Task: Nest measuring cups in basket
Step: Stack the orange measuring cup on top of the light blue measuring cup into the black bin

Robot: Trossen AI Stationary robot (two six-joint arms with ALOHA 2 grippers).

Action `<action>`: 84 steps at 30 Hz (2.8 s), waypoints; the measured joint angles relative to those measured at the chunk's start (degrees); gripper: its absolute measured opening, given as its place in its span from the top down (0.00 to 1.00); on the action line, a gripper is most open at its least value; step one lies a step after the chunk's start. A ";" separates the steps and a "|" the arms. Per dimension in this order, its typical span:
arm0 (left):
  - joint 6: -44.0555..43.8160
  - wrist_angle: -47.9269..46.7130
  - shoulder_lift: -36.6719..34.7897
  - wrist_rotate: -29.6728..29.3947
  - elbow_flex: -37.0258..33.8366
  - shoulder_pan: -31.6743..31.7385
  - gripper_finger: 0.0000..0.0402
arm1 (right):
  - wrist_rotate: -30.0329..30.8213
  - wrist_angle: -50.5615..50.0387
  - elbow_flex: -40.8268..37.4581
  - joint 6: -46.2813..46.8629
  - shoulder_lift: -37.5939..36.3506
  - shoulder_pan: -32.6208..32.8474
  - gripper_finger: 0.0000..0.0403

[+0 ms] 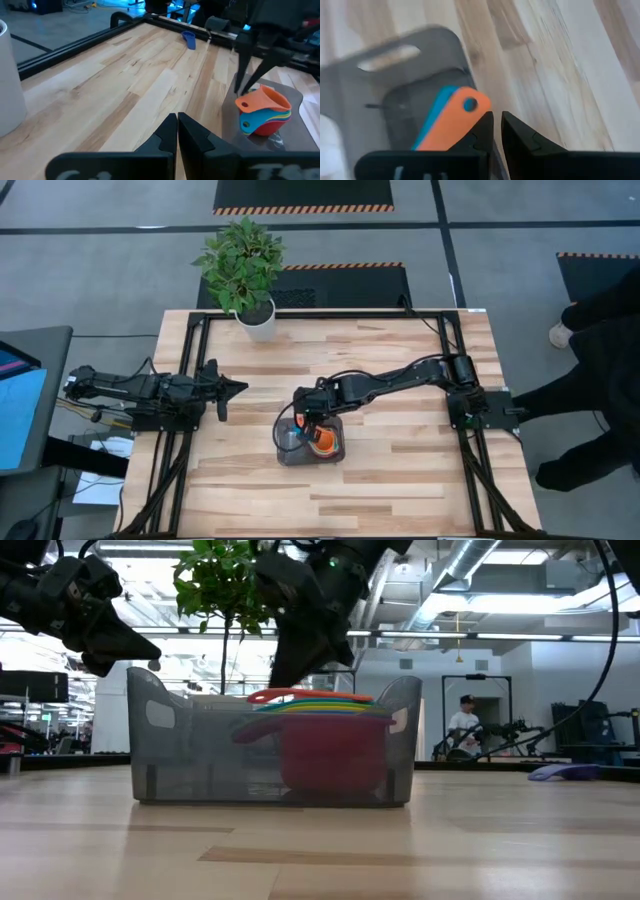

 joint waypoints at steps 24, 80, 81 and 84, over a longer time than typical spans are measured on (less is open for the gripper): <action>-0.33 -0.03 0.00 0.09 0.00 0.00 1.00 | 11.16 -3.22 1.88 -2.38 1.19 0.69 0.85; -0.48 0.13 0.00 0.31 0.02 0.01 1.00 | 0.42 3.52 1.55 -4.87 2.51 5.69 0.85; -0.48 0.14 -0.02 0.31 0.02 0.00 1.00 | 0.42 4.32 1.55 -5.12 2.51 5.84 0.85; -0.48 0.14 0.00 0.31 0.02 0.01 1.00 | -0.09 5.45 2.16 -5.42 2.51 6.06 0.85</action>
